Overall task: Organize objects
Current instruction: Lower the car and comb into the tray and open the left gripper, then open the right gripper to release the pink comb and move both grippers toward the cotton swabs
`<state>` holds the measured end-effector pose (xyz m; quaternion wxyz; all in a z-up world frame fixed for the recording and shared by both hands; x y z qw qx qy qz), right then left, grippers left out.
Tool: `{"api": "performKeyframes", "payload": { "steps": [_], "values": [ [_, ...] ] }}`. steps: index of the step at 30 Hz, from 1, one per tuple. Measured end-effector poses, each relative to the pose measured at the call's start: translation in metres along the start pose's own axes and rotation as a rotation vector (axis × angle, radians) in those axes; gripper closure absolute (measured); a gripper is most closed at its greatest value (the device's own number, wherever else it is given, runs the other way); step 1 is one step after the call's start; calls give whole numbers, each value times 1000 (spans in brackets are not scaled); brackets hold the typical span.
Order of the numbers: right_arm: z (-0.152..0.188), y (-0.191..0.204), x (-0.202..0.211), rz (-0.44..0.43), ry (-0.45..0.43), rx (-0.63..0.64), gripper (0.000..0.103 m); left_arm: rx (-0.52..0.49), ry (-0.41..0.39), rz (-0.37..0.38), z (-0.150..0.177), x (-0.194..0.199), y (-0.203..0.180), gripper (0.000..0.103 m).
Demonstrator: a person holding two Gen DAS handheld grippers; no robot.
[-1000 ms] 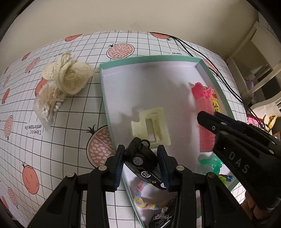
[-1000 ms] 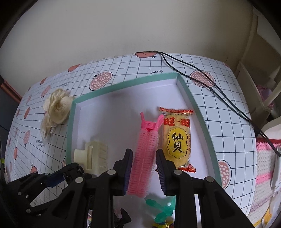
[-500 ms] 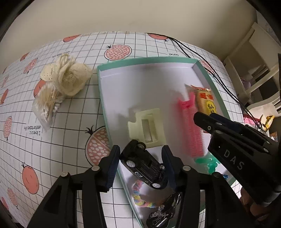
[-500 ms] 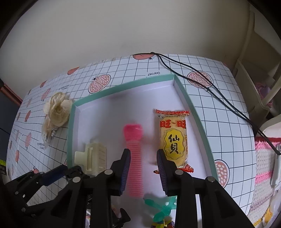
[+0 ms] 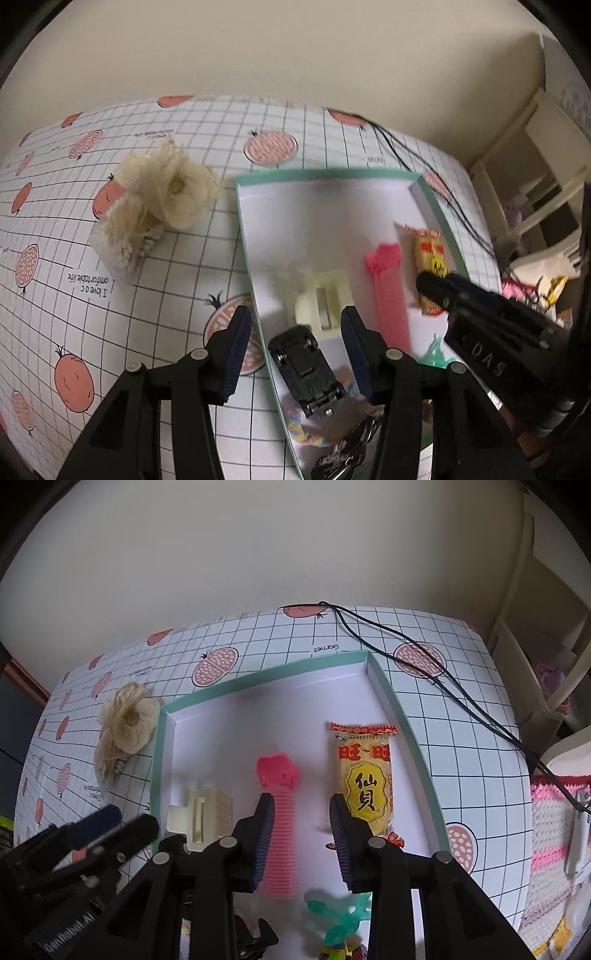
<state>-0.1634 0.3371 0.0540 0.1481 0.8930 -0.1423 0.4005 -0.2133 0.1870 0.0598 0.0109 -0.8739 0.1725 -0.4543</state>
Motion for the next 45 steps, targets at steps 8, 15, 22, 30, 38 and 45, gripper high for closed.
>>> {"api": "performKeyframes", "payload": {
  "steps": [8, 15, 22, 30, 38, 45],
  "values": [
    [-1, -1, 0, 4, -16, 4, 39, 40, -48, -74, -4, -1, 19, 30],
    [-2, 0, 0, 13, -30, 17, 20, 81, -63, -126, -2, -6, 38, 10],
    [-2, 0, 0, 14, -44, 18, 1, 103, -80, -160, 0, -7, 50, 1],
    [-4, 0, 0, 19, -49, 19, 0, 128, -92, -188, 0, -5, 63, 0],
    [-3, -1, -2, 20, -45, 15, 0, 124, -88, -200, -2, -9, 76, 0],
    [-3, -1, -3, 23, -40, 20, 0, 133, -86, -199, -3, -8, 85, 0]
  ]
}}
Point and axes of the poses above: each gripper's, at about its wrist camera, not at the fingertips, and x roughly against the way its jaws point, y to its left, z to its underside, the point moved 2 cm from there along -x, roughly the way its jaws point, and after that the axes turned 14 degrees about -y, right-handed, at the moved point
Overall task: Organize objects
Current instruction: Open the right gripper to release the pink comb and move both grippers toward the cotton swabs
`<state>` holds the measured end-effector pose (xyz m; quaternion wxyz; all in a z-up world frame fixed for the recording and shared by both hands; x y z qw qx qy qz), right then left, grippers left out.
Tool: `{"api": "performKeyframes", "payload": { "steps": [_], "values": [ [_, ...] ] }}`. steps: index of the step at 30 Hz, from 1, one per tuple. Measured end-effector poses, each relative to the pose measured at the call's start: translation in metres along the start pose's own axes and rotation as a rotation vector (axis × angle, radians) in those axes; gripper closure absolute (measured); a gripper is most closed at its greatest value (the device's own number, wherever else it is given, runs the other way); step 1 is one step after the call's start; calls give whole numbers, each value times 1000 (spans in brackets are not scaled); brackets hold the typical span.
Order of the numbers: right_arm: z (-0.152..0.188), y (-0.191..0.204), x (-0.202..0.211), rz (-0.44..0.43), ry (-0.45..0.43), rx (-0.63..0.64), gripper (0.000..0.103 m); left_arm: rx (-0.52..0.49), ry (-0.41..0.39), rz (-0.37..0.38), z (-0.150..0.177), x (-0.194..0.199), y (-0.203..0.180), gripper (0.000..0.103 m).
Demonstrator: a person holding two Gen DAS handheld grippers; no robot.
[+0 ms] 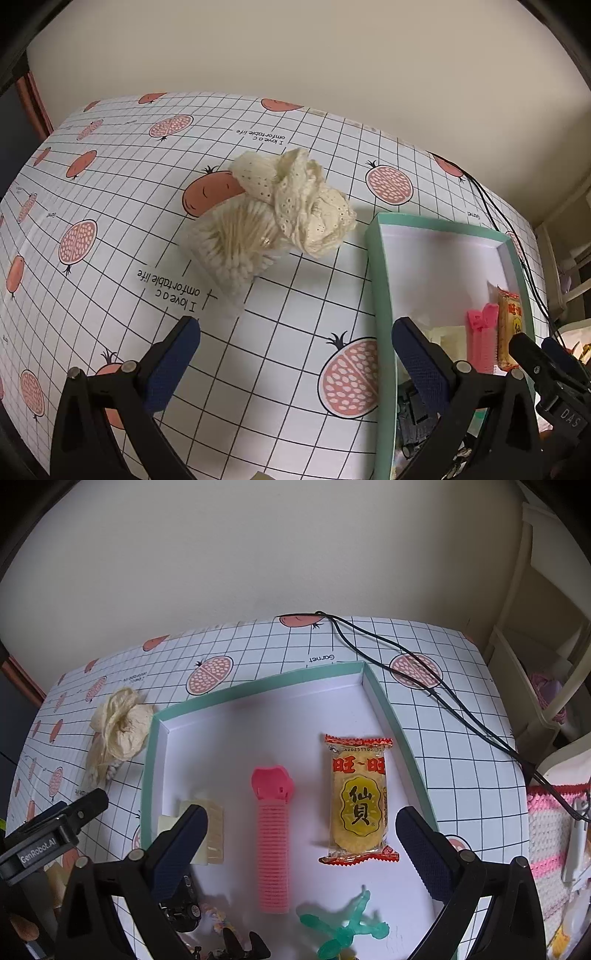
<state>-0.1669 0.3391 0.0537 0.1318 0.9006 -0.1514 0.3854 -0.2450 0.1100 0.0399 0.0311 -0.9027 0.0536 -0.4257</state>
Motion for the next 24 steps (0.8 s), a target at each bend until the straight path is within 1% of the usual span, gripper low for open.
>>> {"api": "performKeyframes", "payload": {
  "steps": [8, 11, 16, 21, 24],
  "values": [
    [-3, 2, 3, -1, -13, -9, 0, 4, 8, 3, -2, 5, 1, 0],
    [-5, 5, 6, -10, -22, -13, 0, 13, -6, -5, -5, 10, 6, 0],
    [-10, 17, 10, -32, -38, -15, 0, 57, -31, -20, -14, 21, 27, 0],
    [-14, 37, 12, -57, -63, 3, 0, 105, -99, -30, -26, 32, 56, 0],
    [-17, 51, 11, -74, -81, 11, 0, 129, -116, -51, -32, 31, 74, 0]
  ]
}}
Point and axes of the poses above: each gripper's, at about its wrist camera, not at the fingertips, and x roughly against the way its jaws point, y to its left, z to its underside, the point moved 2 cm from there along -x, roughly the way its jaws point, and after that the axes turned 14 degrees about -y, right-handed, at the moved point
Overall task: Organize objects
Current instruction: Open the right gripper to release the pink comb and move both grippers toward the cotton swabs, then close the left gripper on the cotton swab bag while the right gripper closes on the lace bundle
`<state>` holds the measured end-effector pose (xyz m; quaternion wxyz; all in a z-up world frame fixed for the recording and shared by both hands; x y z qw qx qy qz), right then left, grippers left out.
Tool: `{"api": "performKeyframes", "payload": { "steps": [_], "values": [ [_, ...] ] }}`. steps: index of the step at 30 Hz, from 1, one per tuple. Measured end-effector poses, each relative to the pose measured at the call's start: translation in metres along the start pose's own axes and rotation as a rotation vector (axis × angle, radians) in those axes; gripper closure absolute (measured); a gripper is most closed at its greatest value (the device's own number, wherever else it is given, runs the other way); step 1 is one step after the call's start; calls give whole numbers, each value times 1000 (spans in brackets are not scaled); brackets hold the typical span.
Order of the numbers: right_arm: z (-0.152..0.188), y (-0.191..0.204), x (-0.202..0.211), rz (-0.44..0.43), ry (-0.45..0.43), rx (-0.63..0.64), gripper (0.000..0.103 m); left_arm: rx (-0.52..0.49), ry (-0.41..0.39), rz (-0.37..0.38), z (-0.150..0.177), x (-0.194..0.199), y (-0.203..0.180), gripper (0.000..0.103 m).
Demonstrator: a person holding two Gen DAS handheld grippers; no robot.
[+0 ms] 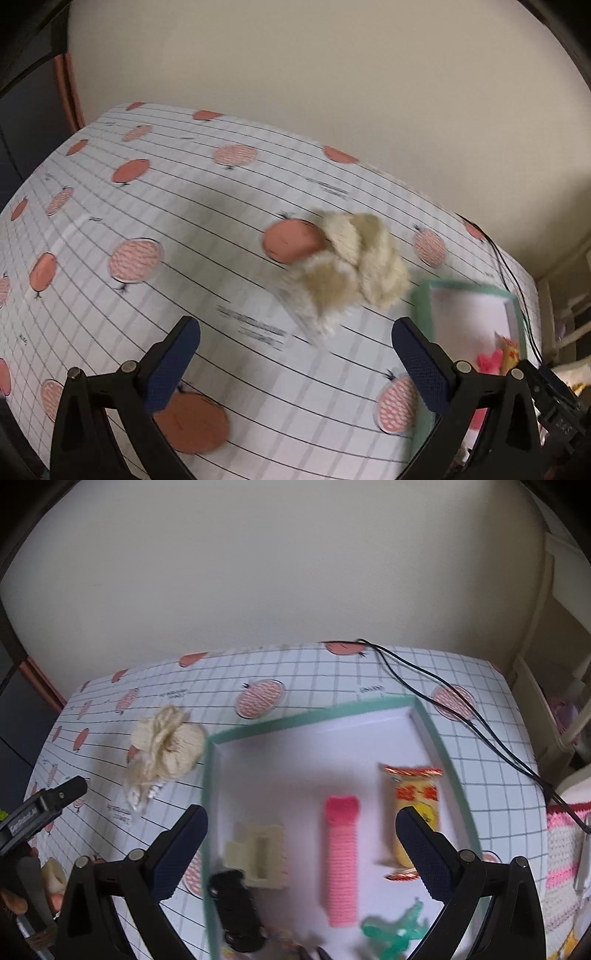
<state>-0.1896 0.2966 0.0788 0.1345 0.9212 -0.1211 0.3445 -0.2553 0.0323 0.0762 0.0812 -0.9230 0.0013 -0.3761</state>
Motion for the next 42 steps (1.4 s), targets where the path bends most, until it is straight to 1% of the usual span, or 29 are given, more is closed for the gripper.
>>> {"api": "performKeyframes", "payload": {
  "steps": [3, 8, 11, 13, 15, 19, 20, 22, 24, 27, 29, 30, 34, 37, 42],
  "values": [
    [-2, 14, -3, -19, -20, 3, 0, 50, 5, 0, -5, -7, 18, 0],
    [-8, 39, -4, -68, -58, -2, 1, 61, 10, -4, -5, -19, 31, 0],
    [-12, 55, -9, -89, -75, 18, 4, 58, 20, 14, -7, -29, 33, 0],
    [-14, 64, -15, -86, -70, 35, 7, 50, 28, 37, -7, -37, 33, 0],
    [-17, 70, -23, -93, -64, 31, 9, 44, 18, 48, -8, -42, 32, 0],
    [-24, 81, -46, -95, -23, 17, 15, 20, 16, 61, -7, -55, 30, 0],
    [-25, 84, -50, -92, -19, 26, 15, 13, 12, 60, -7, -57, 29, 0],
    [-28, 93, -60, -96, -11, 47, 16, -7, 8, 80, -7, -62, 26, 0],
    [-30, 98, -70, -101, 3, 50, 17, -25, -11, 89, -9, -64, 22, 0],
    [-33, 105, -81, -115, 18, 47, 21, -75, -12, 109, -8, -70, 12, 0],
    [-35, 110, -88, -118, 27, 53, 24, -114, -9, 98, -5, -76, 5, 0],
    [-35, 112, -93, -115, 35, 61, 27, -124, -8, 92, -3, -80, 2, 0],
    [-32, 120, -106, -126, 56, 71, 39, -138, 8, 98, 3, -93, -5, 0],
    [-27, 124, -113, -153, 81, 55, 44, -172, -4, 83, 7, -97, -9, 0],
    [-18, 135, -119, -189, 104, 39, 51, -162, 4, 98, 8, -100, -10, 2]
  ]
}}
Point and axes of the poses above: each gripper's, at about its wrist camera, not at the fingertips, and x roughly against the way its jaws point, y to its left, z to its underside, the point moved 2 cm from there along -x, roughly the way its jaws point, and after that the axes turned 14 degrees about -y, right-handed, at the moved point
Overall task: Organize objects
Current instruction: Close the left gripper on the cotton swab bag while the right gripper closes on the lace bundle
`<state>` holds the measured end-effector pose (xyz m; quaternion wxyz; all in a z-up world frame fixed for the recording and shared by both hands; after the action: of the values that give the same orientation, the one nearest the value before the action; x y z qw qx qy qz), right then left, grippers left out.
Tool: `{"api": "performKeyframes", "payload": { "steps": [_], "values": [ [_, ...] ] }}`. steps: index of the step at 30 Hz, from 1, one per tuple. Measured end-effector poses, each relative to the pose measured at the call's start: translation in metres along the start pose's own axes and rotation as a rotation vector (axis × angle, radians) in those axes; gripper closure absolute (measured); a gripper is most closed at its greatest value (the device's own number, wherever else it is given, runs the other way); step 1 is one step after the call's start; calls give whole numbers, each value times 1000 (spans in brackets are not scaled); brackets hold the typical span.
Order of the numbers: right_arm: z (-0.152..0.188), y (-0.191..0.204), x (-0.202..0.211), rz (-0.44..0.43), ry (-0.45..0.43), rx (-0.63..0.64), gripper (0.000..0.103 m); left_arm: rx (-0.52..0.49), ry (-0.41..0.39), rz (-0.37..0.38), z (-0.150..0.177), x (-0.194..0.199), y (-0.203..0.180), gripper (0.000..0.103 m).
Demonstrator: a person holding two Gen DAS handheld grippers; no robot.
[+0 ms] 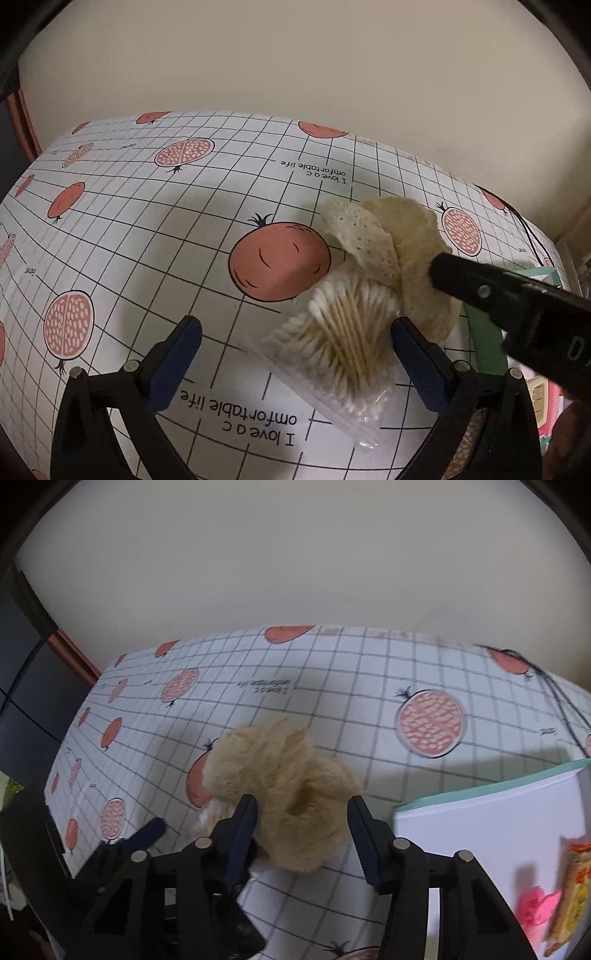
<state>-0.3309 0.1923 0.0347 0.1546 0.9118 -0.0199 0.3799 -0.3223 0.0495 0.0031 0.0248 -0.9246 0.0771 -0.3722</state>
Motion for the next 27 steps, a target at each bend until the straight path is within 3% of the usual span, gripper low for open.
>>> {"api": "performKeyframes", "payload": {
  "steps": [10, 13, 19, 27],
  "values": [
    [8, 16, -5, 5, 26, 27, 92, 5, 17, 61, 2, -3, -7, 21],
    [7, 18, -3, 15, 17, 42, 95, -5, 17, 63, 3, -2, -9, 25],
    [6, 16, 5, 29, 2, 41, 96, 16, 18, 73, 2, 1, -8, 44],
    [13, 15, 22, 37, -3, 43, 96, 91, 39, 15, -1, 5, 12, 49]
  ]
}}
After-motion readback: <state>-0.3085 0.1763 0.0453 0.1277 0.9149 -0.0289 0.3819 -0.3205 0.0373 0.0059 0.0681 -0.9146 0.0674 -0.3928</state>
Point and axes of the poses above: each gripper's, at about its wrist camera, not at the fingertips, and x roughly against the way its jaws point, y to its left, z to its underside, the point moved 2 cm from there along -x, roughly the way its jaws point, and after that the axes turned 14 degrees about -y, right-handed, at the moved point
